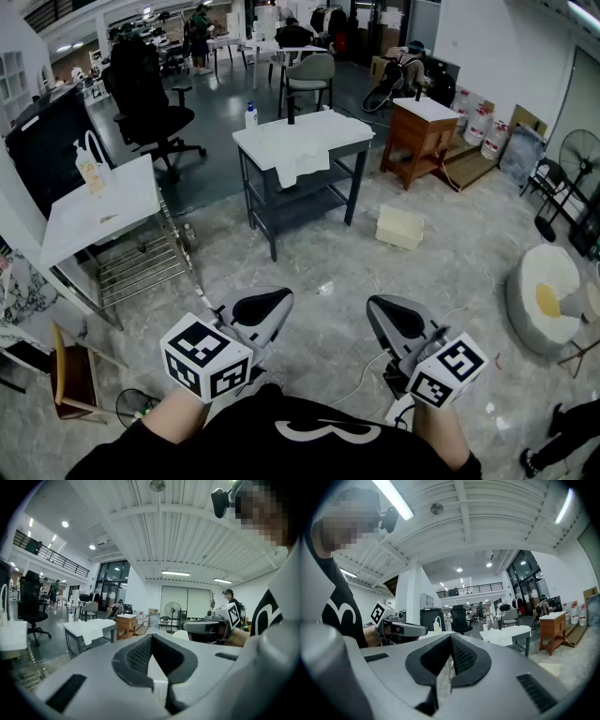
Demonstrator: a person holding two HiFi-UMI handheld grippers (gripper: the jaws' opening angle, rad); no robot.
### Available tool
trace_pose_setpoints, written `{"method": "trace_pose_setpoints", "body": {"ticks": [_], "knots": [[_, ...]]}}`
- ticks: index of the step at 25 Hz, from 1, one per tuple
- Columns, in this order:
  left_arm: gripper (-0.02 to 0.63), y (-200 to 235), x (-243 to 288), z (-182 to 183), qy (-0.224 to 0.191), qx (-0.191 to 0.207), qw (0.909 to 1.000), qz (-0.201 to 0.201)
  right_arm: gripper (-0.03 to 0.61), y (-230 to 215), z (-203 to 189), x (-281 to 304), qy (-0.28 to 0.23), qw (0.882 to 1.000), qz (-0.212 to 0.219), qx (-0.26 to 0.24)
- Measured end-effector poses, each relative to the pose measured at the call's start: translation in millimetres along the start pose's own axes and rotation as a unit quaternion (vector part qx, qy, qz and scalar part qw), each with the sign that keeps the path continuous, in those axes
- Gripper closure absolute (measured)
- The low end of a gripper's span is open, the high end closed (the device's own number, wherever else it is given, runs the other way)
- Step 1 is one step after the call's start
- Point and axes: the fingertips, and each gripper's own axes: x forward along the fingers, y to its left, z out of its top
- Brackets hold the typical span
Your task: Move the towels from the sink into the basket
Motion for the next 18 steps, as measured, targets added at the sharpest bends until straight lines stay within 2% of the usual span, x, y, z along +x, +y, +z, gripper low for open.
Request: {"method": "trace_pose_setpoints", "body": {"ticks": [7,12,18], "knots": [[0.607,-3,-3,0,-0.001,-0.002,1.0000,-0.003,0.574,10,2,-2,0.004,1.000,0.011,-0.021],[0.607,8,-2,-4,0.000,-0.017,0.9999,0.001,0.574,8,0,6,-0.005,0.999,0.027,-0.021],[0.607,34,5,-14,-0.002,-0.028,0.9995,0.012,0.571,-14,-15,26,-0.001,1.000,0.009,-0.010]]}}
